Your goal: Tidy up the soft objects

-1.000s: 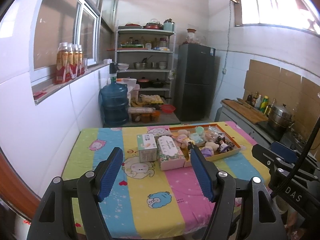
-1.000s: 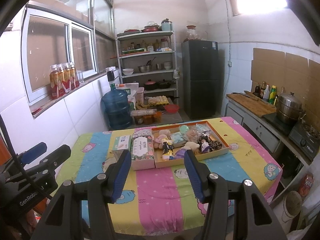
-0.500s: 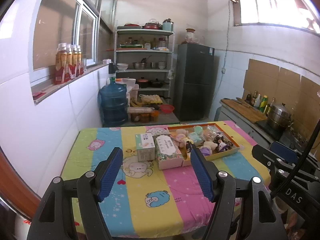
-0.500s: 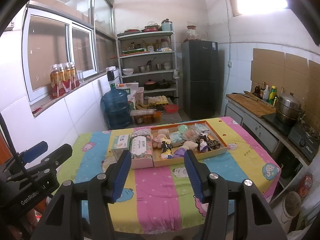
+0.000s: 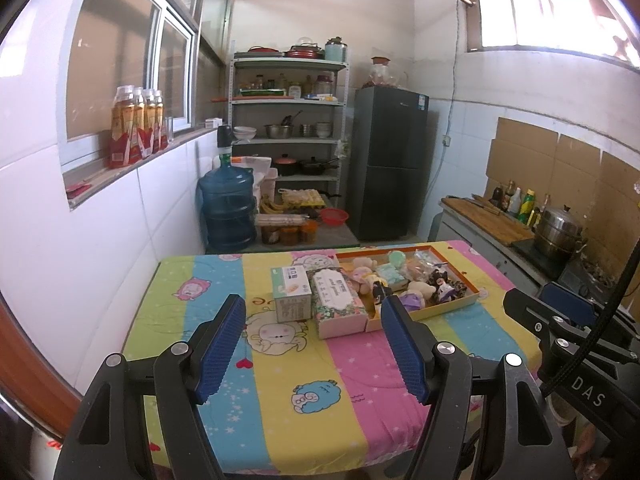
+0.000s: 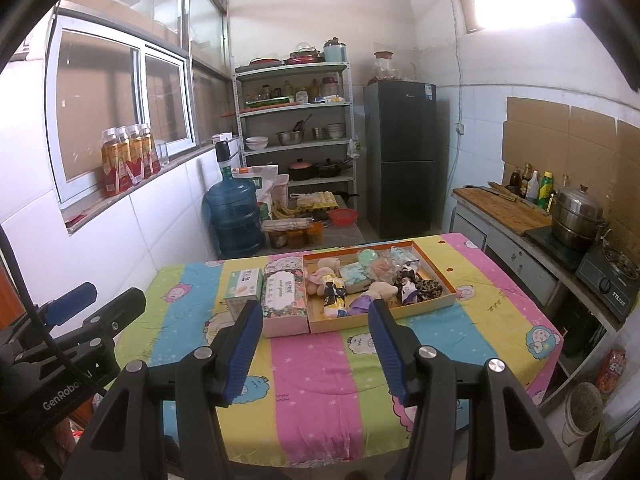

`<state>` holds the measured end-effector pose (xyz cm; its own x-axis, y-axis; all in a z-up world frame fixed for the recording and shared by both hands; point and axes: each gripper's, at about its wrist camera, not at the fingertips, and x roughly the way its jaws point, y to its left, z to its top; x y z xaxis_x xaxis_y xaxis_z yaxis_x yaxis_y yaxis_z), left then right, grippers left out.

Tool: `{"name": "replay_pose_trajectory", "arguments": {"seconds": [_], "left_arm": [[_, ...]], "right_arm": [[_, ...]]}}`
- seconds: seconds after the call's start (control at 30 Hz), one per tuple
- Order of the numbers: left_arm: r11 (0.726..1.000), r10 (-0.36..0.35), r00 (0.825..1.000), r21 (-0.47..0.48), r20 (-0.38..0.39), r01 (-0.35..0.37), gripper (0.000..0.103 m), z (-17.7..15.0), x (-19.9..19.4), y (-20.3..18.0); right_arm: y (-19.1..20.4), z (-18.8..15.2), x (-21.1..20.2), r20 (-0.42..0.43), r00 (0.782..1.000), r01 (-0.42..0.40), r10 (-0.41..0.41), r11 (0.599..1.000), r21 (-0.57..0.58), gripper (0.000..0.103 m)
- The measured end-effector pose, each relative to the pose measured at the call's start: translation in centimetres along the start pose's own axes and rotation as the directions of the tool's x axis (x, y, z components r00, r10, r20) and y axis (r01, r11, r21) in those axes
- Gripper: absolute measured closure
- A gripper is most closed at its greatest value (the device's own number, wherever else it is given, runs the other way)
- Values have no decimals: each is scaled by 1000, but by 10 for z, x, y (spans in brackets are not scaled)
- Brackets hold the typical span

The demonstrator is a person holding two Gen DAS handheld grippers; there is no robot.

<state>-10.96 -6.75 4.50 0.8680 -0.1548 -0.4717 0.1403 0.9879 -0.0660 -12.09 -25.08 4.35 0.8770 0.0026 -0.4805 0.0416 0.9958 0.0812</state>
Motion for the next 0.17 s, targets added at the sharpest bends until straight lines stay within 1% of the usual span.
{"name": "replay_pose_trajectory", "arguments": {"seconds": [0.03,0.1,0.17], "left_arm": [[1000,2,1000,-1,0,-2,31,0,0,0],[1000,27,1000,0,12,-27,31,0,-1,-1],[1000,29,999,-1,14,-29,31,1,-1,-2]], "right_arm": [[-1,0,-1,1,1000,-1,1,1000,0,48],[-1,0,-1,0,1000,0,0,1000,-1,48],[-2,-1,-1,0,1000,-1,1,1000,1,48]]}}
